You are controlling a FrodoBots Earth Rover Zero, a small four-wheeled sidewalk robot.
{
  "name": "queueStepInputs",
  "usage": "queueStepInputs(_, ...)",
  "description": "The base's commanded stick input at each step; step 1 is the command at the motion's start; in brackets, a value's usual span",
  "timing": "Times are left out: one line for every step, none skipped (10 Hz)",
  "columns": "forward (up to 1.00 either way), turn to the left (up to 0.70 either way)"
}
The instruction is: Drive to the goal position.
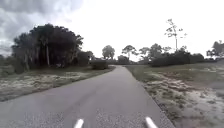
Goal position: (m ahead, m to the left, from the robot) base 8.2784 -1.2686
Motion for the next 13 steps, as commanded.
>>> queueStepInputs(0.85, 0.00)
queueStepInputs(0.85, 0.00)
queueStepInputs(0.85, 0.00)
queueStepInputs(0.85, 0.00)
queueStepInputs(0.73, 0.00)
queueStepInputs(0.42, 0.00)
queueStepInputs(0.30, 0.00)
queueStepInputs(0.30, 0.00)
queueStepInputs(0.37, 0.00)
queueStepInputs(1.00, 0.00)
queueStepInputs(1.00, 0.00)
queueStepInputs(1.00, 0.00)
queueStepInputs(1.00, 0.00)
